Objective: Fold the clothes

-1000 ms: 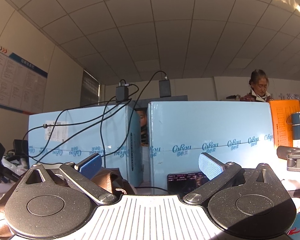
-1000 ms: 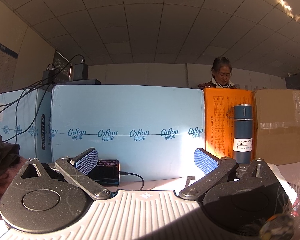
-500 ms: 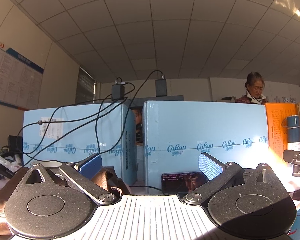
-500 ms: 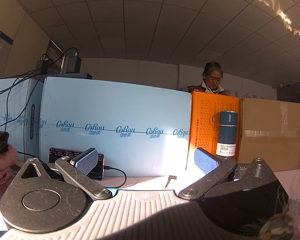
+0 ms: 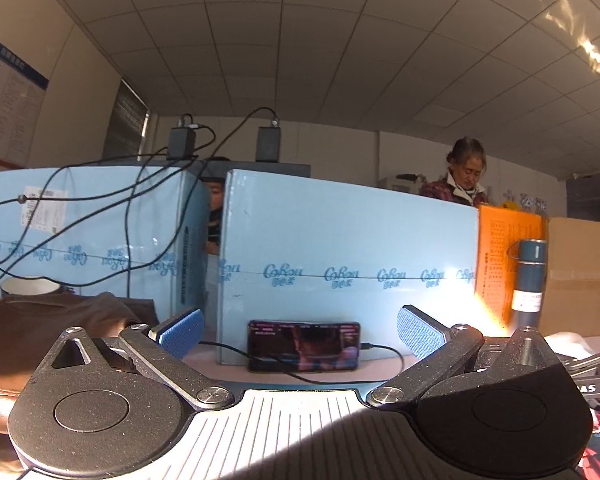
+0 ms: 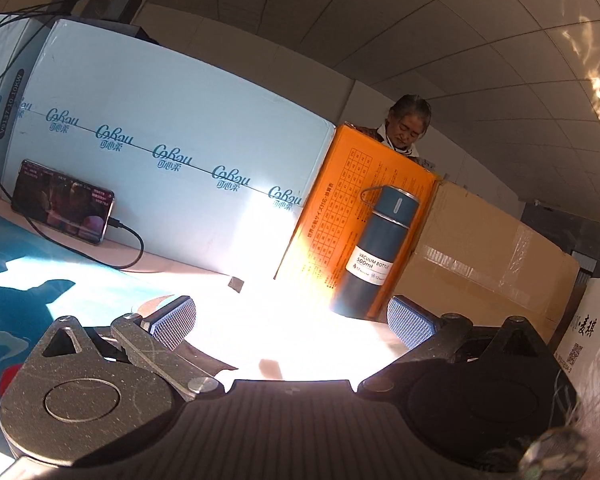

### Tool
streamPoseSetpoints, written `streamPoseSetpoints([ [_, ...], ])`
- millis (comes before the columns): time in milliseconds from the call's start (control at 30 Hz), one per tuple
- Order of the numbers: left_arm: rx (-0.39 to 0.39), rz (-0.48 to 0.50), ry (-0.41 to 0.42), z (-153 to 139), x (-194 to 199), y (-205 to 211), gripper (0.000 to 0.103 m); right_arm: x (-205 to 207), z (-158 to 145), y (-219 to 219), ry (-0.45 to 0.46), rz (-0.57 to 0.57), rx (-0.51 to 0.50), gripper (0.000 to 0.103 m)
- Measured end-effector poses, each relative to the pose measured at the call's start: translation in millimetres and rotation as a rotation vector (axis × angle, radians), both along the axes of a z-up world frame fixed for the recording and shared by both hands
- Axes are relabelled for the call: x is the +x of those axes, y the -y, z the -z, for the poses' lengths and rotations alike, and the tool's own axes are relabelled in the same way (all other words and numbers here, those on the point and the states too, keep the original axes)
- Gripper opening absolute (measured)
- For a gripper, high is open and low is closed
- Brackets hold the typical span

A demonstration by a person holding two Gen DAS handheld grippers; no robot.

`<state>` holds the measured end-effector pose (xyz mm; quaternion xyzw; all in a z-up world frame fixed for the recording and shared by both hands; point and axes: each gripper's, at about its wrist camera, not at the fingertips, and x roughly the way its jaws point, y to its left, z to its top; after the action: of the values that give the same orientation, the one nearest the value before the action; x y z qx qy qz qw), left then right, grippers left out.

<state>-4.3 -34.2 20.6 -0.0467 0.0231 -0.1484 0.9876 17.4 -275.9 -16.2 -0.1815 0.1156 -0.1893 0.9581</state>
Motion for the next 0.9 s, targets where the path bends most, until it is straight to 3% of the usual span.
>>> streamPoseSetpoints([
  [100,-0.096,0.166,-0.116,-6.9,16.7,15.3,0.103,13.0,3.2,7.0,-0.054,0.003,-0.034,0.103],
  [233,-0.302,0.366,-0.331,-3.7,61.6,34.6,0.103,39.0,11.9,8.6,-0.161,-0.009,-0.056,0.103],
  [333,-0.438,0.408,-0.484,7.3,94.9,47.3,0.102,56.7,18.3,6.6,-0.244,-0.025,-0.076,0.103],
  [533,-0.603,0.481,-0.602,33.2,119.1,66.6,0.102,79.9,30.4,1.8,-0.371,-0.113,-0.093,0.101],
  [633,-0.642,0.510,-0.655,45.5,127.8,77.6,0.102,88.7,29.8,6.8,-0.374,-0.134,0.012,0.088],
  [667,-0.640,0.518,-0.663,47.7,129.8,81.5,0.102,90.5,28.4,12.7,-0.373,-0.141,0.080,0.073],
  [767,-0.631,0.529,-0.685,52.8,136.3,92.1,0.102,91.6,23.6,37.9,-0.355,-0.172,0.351,0.045],
  [900,-0.631,0.556,-0.745,63.0,148.3,113.1,0.102,85.7,18.2,73.0,-0.279,-0.195,0.656,0.033],
])
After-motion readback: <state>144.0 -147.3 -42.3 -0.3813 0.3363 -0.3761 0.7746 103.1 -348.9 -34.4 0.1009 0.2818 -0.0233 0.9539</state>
